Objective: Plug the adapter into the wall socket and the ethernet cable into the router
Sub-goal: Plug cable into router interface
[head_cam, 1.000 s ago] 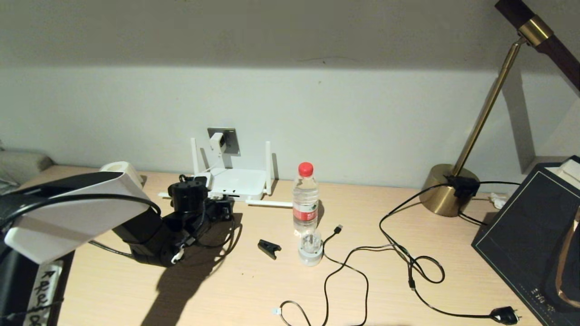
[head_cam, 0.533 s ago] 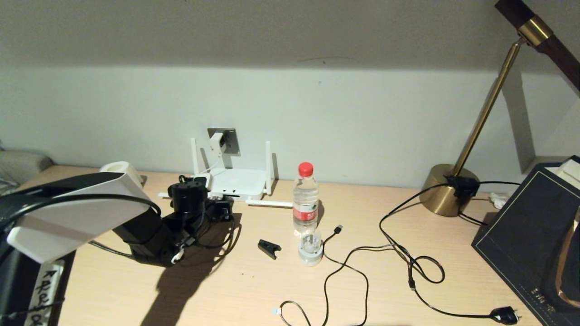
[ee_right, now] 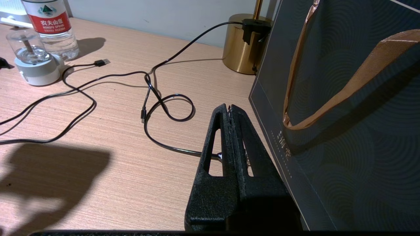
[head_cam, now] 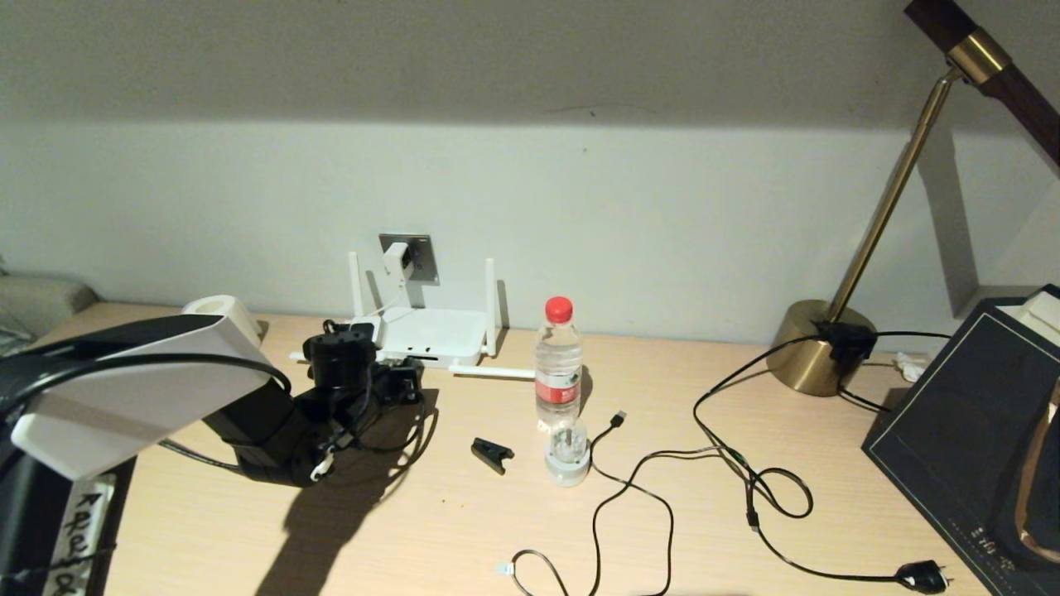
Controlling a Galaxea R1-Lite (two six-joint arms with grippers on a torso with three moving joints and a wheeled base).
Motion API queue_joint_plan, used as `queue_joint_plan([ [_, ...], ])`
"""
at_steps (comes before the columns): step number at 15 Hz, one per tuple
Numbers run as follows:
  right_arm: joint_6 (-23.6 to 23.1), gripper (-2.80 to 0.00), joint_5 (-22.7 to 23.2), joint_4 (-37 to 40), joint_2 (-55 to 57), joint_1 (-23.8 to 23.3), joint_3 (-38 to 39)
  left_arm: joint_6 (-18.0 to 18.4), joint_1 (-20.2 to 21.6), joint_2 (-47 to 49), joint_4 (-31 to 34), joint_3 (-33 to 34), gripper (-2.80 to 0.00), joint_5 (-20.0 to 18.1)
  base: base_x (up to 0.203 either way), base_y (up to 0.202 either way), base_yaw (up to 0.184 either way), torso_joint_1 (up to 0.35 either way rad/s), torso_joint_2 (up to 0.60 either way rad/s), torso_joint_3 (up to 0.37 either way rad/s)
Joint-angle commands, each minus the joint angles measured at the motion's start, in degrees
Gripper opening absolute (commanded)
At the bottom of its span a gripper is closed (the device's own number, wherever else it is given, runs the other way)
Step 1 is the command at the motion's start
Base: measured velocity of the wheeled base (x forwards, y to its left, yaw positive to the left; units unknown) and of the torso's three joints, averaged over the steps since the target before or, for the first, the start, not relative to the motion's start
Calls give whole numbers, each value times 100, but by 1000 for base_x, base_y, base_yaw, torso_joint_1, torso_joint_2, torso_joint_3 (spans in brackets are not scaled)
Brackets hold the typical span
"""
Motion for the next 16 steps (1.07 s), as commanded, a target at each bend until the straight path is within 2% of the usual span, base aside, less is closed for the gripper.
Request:
queue_joint_plan([
  [1, -3, -280, 3, -4, 9, -1, 132, -5, 1, 16, -36, -2, -280, 5, 0, 0, 0, 0, 0, 0],
  [16, -6, -280, 3, -4, 9, 0, 132, 1, -25, 121, -24, -222, -280, 5, 0, 0, 0, 0, 0, 0],
])
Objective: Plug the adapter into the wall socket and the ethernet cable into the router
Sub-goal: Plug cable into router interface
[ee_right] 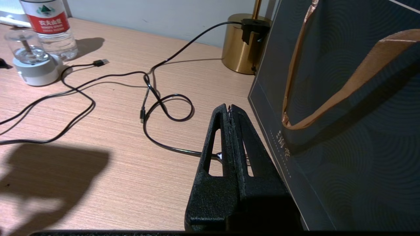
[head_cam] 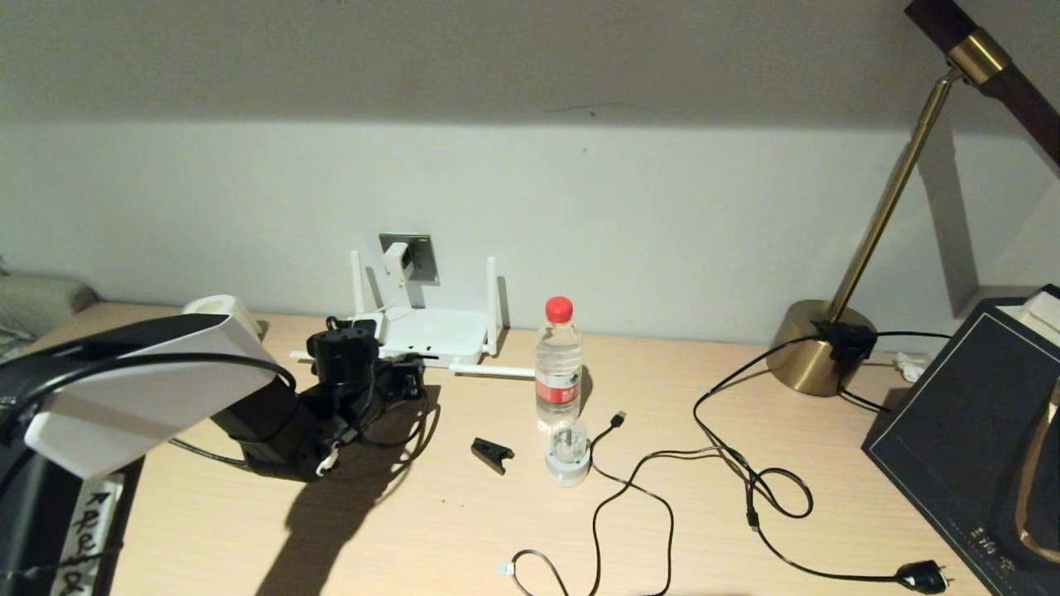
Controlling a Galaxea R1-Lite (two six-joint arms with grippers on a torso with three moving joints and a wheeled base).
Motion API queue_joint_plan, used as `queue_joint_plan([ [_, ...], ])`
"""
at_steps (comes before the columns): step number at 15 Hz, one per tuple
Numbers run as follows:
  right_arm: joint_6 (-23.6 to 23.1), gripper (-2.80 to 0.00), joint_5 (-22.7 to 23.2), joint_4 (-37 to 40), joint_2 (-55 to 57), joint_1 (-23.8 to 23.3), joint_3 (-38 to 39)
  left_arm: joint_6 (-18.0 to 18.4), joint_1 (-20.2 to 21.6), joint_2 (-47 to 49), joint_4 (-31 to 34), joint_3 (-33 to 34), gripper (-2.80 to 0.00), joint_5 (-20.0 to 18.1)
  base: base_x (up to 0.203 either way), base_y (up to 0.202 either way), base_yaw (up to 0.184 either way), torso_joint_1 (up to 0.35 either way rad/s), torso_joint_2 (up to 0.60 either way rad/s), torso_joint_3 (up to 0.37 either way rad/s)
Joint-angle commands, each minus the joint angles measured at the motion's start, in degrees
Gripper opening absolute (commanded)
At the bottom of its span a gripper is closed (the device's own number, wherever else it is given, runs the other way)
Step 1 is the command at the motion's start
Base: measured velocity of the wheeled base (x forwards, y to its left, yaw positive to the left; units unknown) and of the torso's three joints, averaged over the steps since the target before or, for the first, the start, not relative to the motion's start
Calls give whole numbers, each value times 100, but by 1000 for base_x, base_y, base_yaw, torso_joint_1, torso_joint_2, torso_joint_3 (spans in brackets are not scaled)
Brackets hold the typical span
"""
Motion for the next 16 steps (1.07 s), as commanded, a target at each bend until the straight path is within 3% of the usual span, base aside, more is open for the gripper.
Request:
queue_joint_plan([
  [1, -3, -280, 3, -4, 9, -3, 134, -3, -3, 34, -35, -13, -280, 4, 0, 0, 0, 0, 0, 0],
  [16, -12, -280, 3, -4, 9, 6, 134, 8, 23, 69, 4, -71, -280, -14, 0, 0, 0, 0, 0, 0],
])
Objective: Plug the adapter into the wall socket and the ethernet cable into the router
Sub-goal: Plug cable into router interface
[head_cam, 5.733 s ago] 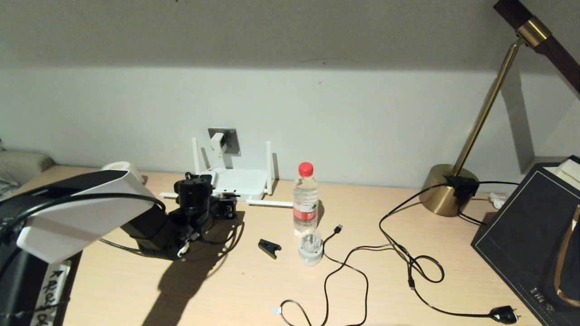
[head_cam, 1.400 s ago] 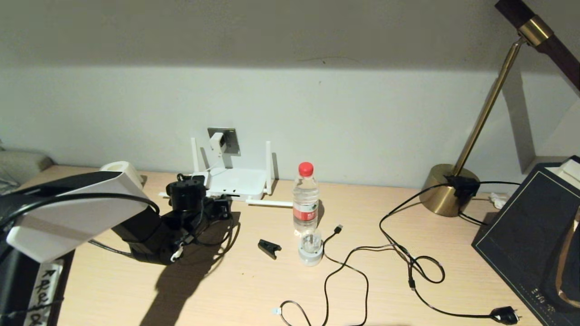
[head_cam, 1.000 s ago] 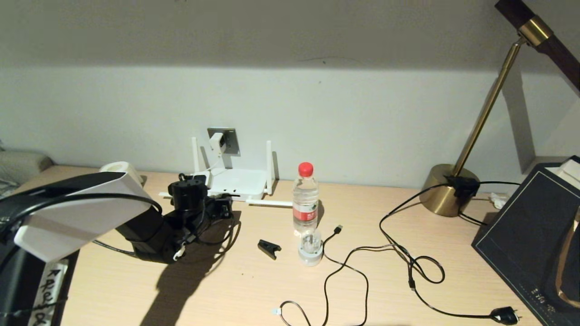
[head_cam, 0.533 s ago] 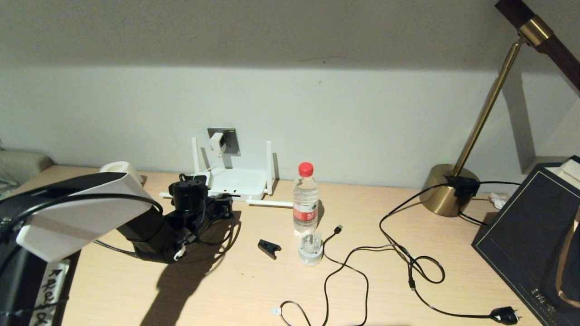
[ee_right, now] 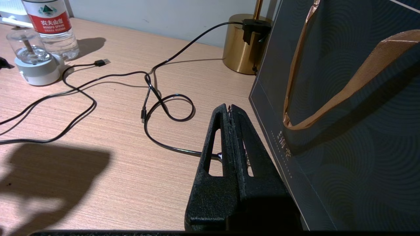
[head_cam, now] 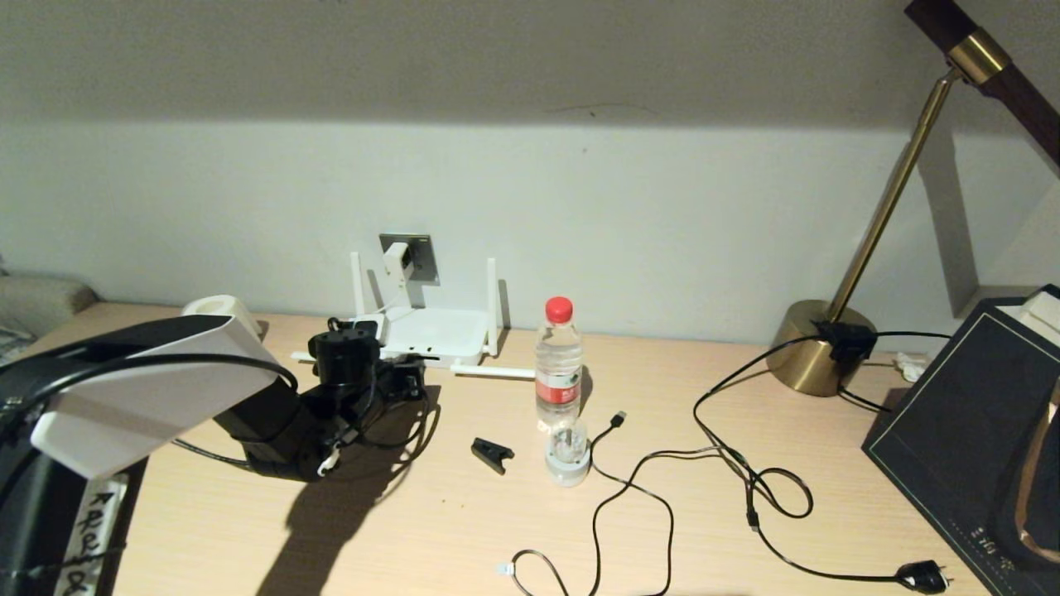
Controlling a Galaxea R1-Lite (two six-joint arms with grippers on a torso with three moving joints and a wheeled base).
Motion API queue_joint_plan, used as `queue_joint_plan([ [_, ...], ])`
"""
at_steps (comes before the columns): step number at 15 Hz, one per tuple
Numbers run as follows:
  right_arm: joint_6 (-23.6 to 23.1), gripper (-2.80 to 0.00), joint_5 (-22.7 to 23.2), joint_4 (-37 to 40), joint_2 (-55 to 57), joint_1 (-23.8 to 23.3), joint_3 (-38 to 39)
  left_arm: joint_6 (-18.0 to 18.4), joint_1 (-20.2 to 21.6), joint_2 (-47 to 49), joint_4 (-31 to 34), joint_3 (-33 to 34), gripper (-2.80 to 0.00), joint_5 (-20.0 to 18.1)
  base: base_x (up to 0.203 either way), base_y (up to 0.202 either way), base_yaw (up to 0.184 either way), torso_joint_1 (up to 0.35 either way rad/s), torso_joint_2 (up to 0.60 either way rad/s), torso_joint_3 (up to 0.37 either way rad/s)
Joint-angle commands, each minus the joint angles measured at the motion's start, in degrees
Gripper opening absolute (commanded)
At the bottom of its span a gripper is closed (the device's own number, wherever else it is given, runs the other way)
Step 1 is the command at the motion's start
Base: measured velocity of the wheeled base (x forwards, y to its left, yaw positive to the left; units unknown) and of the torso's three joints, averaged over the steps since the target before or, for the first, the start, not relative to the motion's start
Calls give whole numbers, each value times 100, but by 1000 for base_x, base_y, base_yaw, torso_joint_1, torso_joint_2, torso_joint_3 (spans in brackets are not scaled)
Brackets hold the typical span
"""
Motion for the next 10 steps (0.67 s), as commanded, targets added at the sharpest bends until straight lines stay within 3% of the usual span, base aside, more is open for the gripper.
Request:
queue_joint_plan([
  [1, -2, -280, 2, -4, 9, -2, 132, -1, 1, 18, -12, -72, -280, 6, 0, 0, 0, 0, 0, 0],
  [10, -1, -280, 0, -4, 9, -4, 132, 51, 7, 50, 24, -202, -280, -69, 0, 0, 0, 0, 0, 0],
])
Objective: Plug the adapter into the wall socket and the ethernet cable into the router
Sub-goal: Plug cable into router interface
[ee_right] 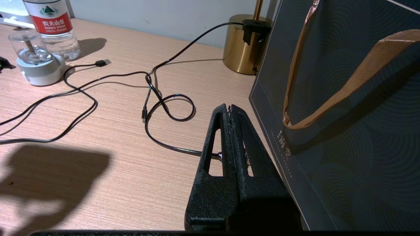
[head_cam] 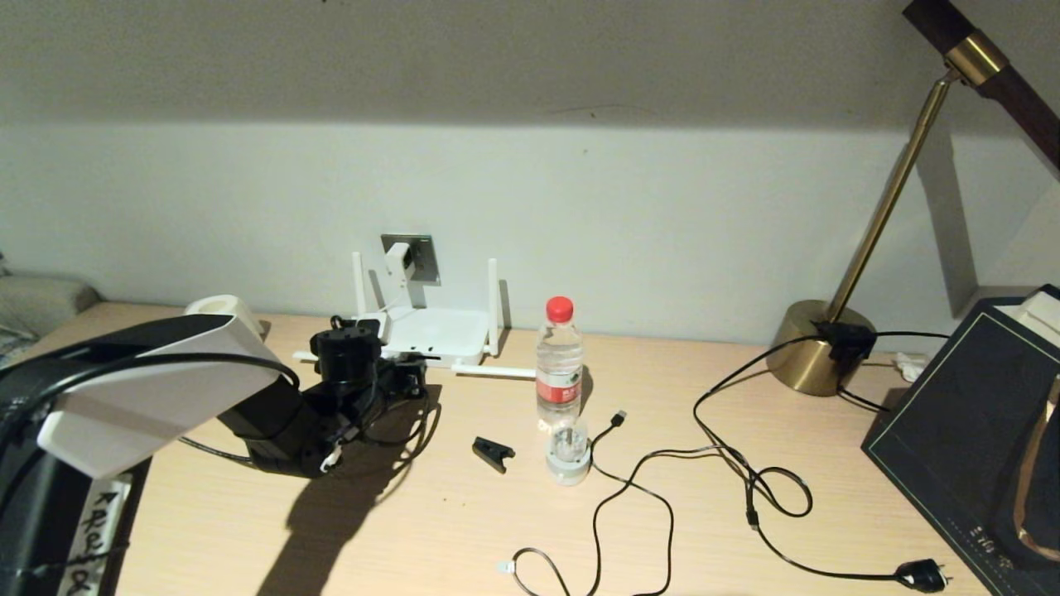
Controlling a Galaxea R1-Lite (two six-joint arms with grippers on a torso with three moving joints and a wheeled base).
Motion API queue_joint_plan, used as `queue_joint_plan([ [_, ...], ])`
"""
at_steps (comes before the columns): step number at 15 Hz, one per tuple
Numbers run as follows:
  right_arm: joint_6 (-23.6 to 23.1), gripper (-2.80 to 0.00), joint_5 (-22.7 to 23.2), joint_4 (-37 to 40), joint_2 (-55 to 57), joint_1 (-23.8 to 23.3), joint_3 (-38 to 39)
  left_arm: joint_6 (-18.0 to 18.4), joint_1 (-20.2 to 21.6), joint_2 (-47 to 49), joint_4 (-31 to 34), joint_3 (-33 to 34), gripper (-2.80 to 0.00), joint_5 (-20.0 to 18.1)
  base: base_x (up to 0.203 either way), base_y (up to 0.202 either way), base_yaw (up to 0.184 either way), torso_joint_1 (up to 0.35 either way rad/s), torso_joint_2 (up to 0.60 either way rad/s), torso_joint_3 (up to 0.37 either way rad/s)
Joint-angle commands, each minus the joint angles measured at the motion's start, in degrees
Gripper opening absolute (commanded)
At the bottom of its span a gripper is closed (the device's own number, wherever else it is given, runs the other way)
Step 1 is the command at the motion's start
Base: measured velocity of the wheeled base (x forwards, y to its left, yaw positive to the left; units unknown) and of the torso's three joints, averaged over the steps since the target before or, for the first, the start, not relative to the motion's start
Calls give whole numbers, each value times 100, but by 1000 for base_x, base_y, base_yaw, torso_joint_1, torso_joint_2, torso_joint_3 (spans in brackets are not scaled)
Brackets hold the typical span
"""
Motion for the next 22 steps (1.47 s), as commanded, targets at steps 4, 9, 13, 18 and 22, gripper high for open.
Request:
queue_joint_plan([
  [4, -9, -280, 3, -4, 9, 6, 132, 58, 5, 11, 51, -117, -280, -107, 0, 0, 0, 0, 0, 0],
  [9, -16, -280, 3, -4, 9, 8, 132, 66, 5, 113, 64, -193, -280, -107, 0, 0, 0, 0, 0, 0],
  [13, -16, -280, 3, -4, 9, 0, 132, 58, 22, 161, 95, -233, -280, -107, 0, 0, 0, 0, 0, 0],
  [18, -15, -280, 3, -13, 9, -1, 132, 58, 22, 187, 86, -242, -280, -100, 0, 0, 0, 0, 0, 0],
  [22, -11, -280, 6, -4, 9, 3, 132, 58, 22, 214, 84, -238, -280, -98, 0, 0, 0, 0, 0, 0],
])
